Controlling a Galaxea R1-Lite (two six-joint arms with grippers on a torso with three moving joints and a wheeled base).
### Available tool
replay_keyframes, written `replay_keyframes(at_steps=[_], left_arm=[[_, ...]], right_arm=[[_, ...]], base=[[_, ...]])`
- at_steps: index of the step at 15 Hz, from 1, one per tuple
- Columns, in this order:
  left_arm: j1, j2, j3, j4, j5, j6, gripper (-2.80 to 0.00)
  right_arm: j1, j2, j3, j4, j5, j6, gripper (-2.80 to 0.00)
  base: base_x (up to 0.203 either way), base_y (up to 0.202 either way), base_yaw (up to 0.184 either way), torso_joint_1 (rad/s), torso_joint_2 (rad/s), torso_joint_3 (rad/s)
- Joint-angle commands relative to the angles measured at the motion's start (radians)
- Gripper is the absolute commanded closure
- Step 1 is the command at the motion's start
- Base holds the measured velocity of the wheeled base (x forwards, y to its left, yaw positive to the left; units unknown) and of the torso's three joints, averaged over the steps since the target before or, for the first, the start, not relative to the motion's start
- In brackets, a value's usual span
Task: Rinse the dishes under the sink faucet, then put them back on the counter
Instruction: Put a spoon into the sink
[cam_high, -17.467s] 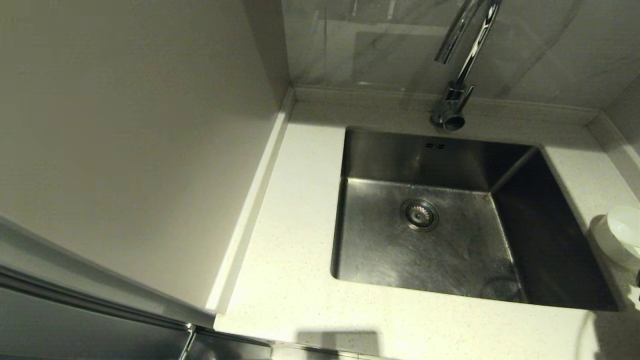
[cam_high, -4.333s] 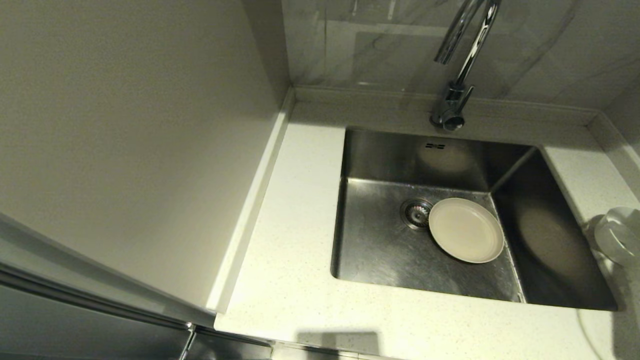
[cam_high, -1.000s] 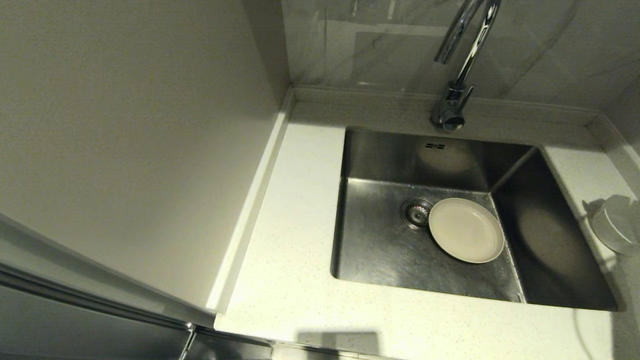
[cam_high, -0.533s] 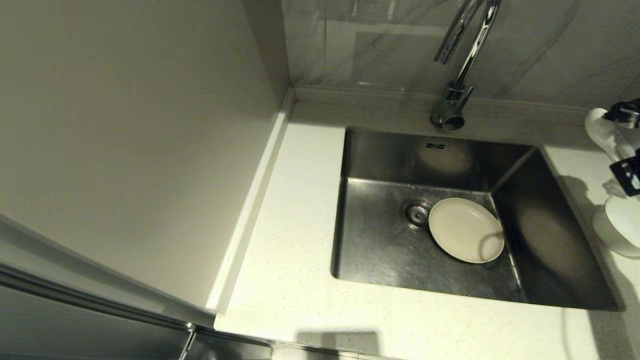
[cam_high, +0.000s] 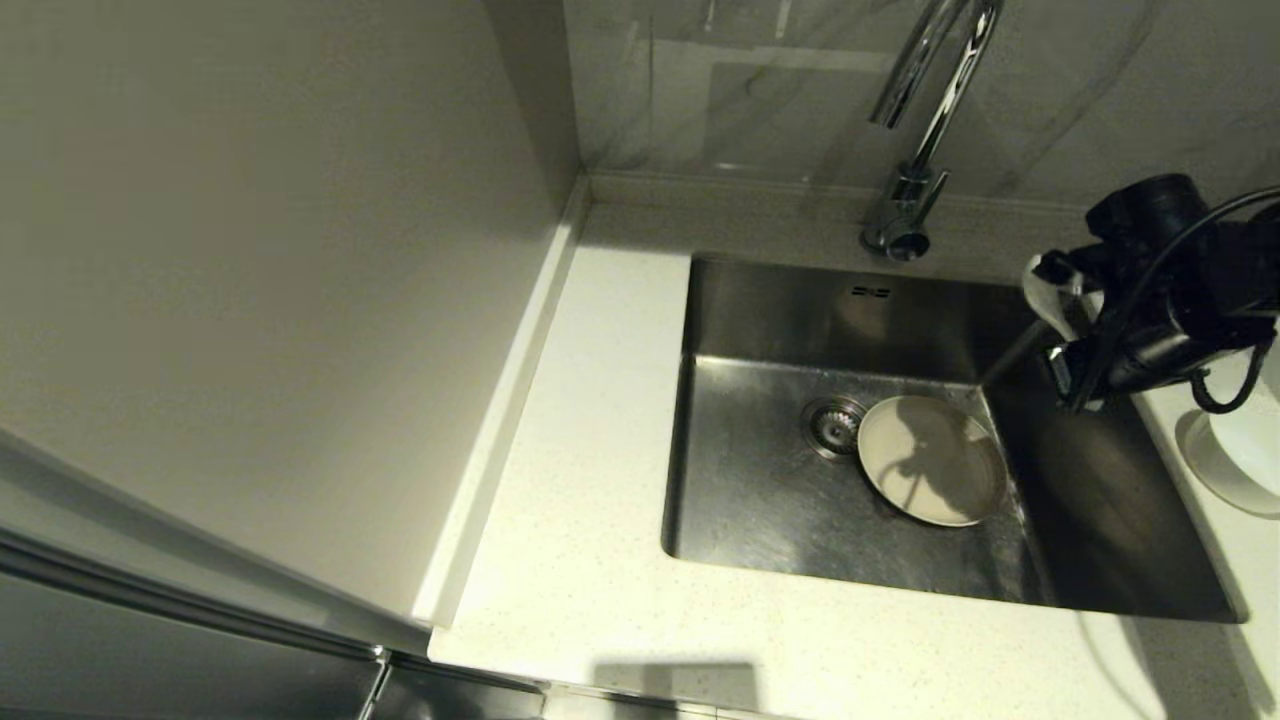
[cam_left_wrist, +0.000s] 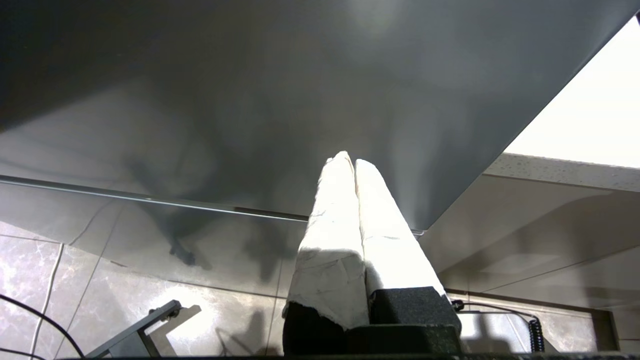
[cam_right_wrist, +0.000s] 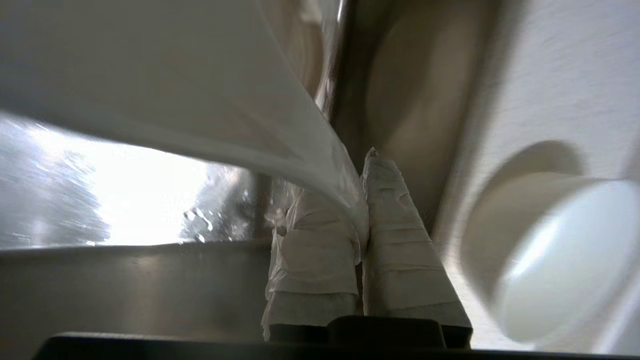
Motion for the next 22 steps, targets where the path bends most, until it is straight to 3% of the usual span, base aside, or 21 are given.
replay_keyframes(at_steps=[1, 5, 11, 16, 22], left_arm=[[0.0, -0.003, 0.0, -0.001, 0.001, -0.001, 0.0], [0.0, -0.003, 0.0, -0.001, 0.001, -0.001, 0.0], [0.0, -0.003, 0.0, -0.001, 0.001, -0.001, 0.0], [0.0, -0.003, 0.0, -0.001, 0.001, -0.001, 0.0], [0.0, -0.003, 0.0, -0.001, 0.001, -0.001, 0.0]], right_arm=[[0.009, 0.051, 0.104, -0.061, -0.008, -0.002, 0.0], [0.036, 0.167, 0.212, -0.231, -0.046, -0.001, 0.0], [0.058, 0.304, 0.214, -0.36, -0.089, -0.002, 0.0], [0.058, 0.395, 0.181, -0.456, -0.119, -0.007, 0.0], [0.059, 0.474, 0.062, -0.46, -0.158, -0.007, 0.0]], base=[[0.0, 0.0, 0.0, 0.0, 0.0, 0.0], [0.0, 0.0, 0.0, 0.0, 0.0, 0.0], [0.0, 0.0, 0.0, 0.0, 0.0, 0.0], [0.0, 0.0, 0.0, 0.0, 0.0, 0.0], [0.0, 0.0, 0.0, 0.0, 0.0, 0.0]])
